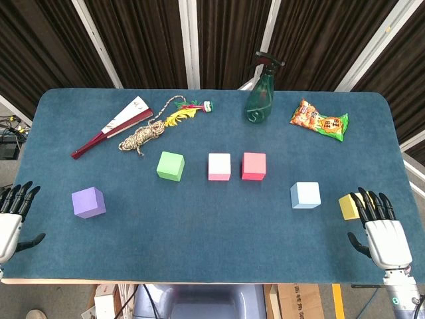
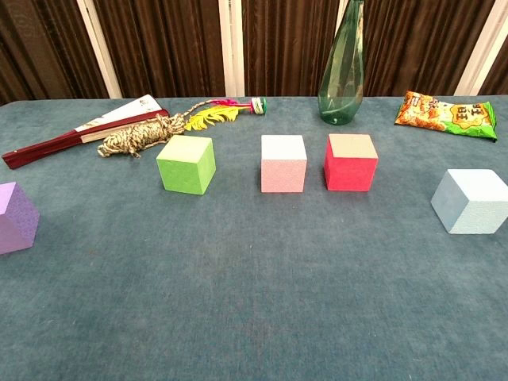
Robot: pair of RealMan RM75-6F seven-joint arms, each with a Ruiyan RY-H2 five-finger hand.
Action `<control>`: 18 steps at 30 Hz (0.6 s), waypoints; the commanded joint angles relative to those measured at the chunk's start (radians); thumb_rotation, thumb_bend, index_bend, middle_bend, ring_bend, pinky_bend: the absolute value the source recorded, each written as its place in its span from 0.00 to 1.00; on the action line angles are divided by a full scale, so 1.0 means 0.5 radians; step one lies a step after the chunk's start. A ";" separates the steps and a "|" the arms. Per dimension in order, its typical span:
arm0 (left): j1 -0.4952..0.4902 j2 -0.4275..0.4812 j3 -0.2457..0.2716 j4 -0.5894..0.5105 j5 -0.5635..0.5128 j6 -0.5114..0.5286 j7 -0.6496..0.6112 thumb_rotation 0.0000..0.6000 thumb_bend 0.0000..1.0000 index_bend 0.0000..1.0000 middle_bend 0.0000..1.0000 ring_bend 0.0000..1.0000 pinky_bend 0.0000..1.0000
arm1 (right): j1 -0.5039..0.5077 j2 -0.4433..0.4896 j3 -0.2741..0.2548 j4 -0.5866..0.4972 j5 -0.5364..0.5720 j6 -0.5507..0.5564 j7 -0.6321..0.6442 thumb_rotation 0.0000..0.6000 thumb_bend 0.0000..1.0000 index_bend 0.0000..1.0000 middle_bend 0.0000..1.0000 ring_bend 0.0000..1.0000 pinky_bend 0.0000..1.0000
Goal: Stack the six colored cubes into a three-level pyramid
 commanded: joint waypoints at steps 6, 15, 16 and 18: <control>-0.006 0.000 0.005 -0.011 0.015 -0.004 0.001 1.00 0.00 0.00 0.00 0.00 0.03 | -0.016 0.008 0.001 0.009 0.003 0.024 0.028 1.00 0.30 0.00 0.00 0.00 0.00; -0.017 -0.004 0.007 -0.029 0.002 -0.033 0.024 1.00 0.00 0.00 0.00 0.00 0.03 | -0.020 0.013 0.010 0.007 0.028 0.022 0.050 1.00 0.31 0.00 0.00 0.00 0.00; -0.017 -0.002 0.008 -0.032 -0.001 -0.036 0.022 1.00 0.00 0.00 0.00 0.00 0.03 | -0.020 0.012 0.011 0.006 0.029 0.023 0.053 1.00 0.31 0.00 0.00 0.00 0.00; -0.019 0.002 0.009 -0.037 -0.008 -0.046 0.023 1.00 0.00 0.00 0.00 0.00 0.03 | -0.020 0.012 0.012 0.004 0.034 0.021 0.060 1.00 0.31 0.00 0.00 0.00 0.00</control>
